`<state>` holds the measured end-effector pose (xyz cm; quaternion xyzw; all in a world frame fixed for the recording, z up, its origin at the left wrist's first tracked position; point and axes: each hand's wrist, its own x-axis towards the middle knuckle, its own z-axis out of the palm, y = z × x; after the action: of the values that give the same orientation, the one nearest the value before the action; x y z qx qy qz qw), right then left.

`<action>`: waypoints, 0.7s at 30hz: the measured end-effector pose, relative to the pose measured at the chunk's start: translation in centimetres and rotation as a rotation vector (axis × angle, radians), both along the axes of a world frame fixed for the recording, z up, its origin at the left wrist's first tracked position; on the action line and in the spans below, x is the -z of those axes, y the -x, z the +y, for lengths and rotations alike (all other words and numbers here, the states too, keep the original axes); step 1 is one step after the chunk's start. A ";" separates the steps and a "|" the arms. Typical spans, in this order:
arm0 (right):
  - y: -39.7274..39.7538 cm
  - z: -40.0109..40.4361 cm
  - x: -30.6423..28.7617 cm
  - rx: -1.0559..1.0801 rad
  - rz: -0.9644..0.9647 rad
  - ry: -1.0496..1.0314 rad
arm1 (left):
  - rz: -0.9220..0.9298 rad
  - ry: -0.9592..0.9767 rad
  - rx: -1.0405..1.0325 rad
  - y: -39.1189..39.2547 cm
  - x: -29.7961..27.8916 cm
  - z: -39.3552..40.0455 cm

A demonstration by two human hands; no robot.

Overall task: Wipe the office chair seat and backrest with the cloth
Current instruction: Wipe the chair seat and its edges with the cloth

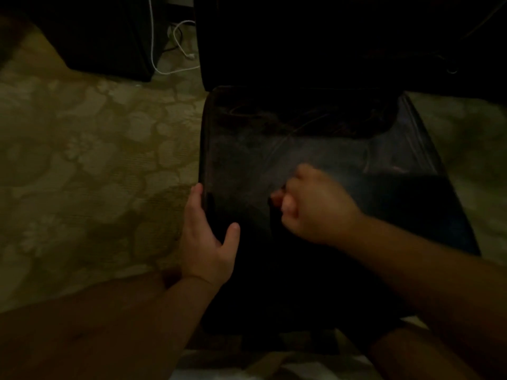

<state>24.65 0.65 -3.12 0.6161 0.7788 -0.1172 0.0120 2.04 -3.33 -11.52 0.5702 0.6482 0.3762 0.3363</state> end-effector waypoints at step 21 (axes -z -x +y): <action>3.6 3.9 0.5 0.086 -0.002 -0.072 | -0.073 -0.110 -0.020 0.2 1.6 0.5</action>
<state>21.10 4.51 -3.59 0.6491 0.7553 -0.0889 -0.0142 1.89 -2.82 -13.11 0.5673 0.6194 0.4353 0.3240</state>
